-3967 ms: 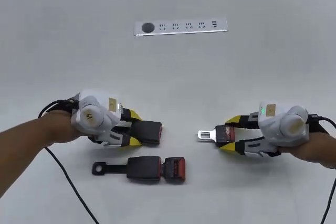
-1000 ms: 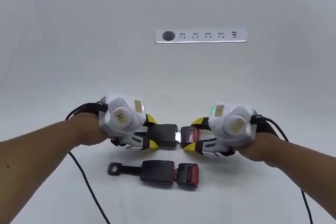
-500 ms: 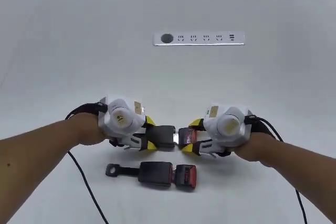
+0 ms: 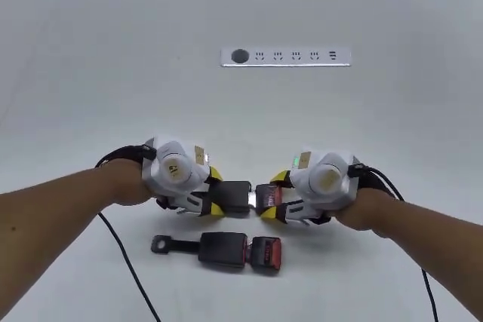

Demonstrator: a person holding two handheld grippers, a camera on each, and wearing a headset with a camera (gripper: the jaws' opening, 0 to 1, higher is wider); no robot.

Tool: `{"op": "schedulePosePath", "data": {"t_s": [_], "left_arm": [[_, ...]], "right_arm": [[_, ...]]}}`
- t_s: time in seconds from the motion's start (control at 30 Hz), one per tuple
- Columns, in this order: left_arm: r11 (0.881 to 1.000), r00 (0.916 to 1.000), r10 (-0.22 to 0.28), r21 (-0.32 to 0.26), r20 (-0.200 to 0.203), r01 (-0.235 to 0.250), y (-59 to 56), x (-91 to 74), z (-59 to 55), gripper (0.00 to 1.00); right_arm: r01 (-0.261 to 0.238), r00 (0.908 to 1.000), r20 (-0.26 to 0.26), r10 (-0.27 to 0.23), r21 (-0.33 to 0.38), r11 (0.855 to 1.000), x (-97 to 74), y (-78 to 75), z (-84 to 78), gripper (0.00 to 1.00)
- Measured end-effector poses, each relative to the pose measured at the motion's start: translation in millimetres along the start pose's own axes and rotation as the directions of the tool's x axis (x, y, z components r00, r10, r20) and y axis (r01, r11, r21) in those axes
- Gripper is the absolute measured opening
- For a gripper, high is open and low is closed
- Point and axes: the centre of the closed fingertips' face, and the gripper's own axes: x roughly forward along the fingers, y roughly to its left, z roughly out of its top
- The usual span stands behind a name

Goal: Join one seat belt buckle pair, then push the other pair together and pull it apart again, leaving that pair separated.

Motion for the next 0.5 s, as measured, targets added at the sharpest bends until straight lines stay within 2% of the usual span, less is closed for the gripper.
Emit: {"op": "schedulePosePath", "data": {"t_s": [0.5], "left_arm": [[1.0, 1.0, 0.0, 0.005, 0.009, 0.0, 0.5, 0.7, -0.5, 0.33]], "right_arm": [[0.009, 0.9999, -0.013, -0.01, -0.006, 1.0, 1.6, -2.3, -3.3, 0.34]]}}
